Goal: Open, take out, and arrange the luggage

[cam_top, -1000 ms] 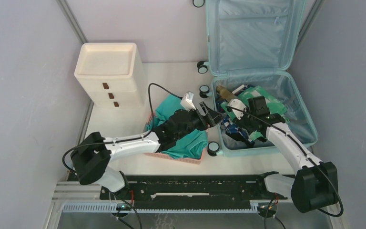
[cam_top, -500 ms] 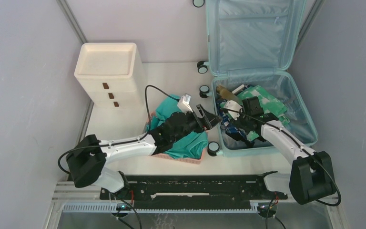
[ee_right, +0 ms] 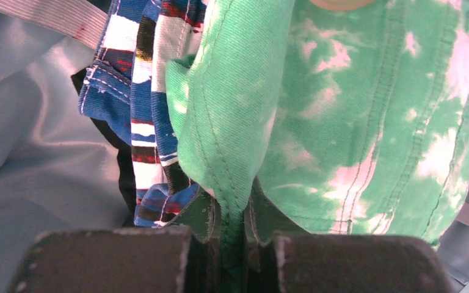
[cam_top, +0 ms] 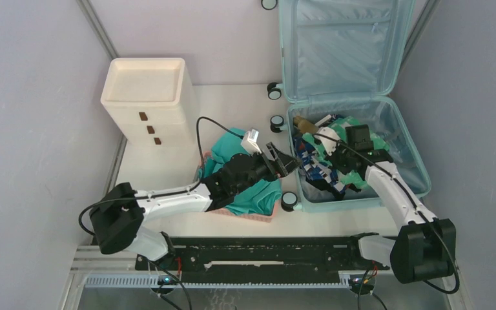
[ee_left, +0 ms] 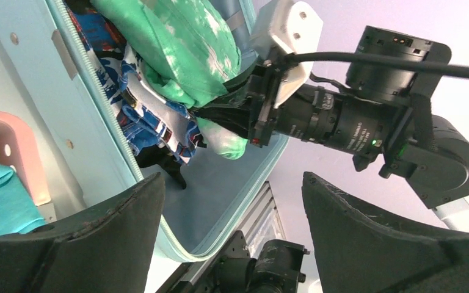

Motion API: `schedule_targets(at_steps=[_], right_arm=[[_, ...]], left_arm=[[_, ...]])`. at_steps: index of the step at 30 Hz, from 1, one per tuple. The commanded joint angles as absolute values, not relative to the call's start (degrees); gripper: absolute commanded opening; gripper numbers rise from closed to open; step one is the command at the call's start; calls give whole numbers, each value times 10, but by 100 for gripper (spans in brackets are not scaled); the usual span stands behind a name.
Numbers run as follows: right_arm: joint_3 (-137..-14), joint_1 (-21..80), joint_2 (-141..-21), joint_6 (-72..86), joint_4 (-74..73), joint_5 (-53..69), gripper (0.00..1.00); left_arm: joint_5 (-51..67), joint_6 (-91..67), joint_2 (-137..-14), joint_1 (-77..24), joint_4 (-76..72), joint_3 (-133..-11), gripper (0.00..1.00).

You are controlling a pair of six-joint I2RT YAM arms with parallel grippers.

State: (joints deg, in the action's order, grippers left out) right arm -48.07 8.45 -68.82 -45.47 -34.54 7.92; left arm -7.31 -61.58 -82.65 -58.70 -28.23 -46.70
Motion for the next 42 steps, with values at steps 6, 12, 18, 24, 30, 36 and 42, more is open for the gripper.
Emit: schedule_targets(at_steps=[6, 12, 18, 24, 30, 36, 42], right_arm=[[-543, 33, -649, -436, -426, 205, 0], [-544, 22, -662, -445, -433, 224, 1], [-552, 9, -674, -450, -435, 232, 12], [-553, 5, -694, -454, -432, 231, 21], [-553, 5, -722, -446, -427, 237, 24], [-553, 4, -732, -448, -423, 235, 32], [-573, -21, -739, -456, -446, 265, 36]], left_arm=[[-57, -660, -883, -591, -350, -512, 86], [-55, -662, -919, -591, -351, -540, 85], [-44, -647, -960, -591, -340, -573, 68], [-43, -629, -984, -591, -325, -596, 61], [-38, -608, -1003, -591, -305, -621, 48], [-37, -597, -1012, -589, -292, -622, 42], [-40, -587, -1003, -585, -287, -614, 42]])
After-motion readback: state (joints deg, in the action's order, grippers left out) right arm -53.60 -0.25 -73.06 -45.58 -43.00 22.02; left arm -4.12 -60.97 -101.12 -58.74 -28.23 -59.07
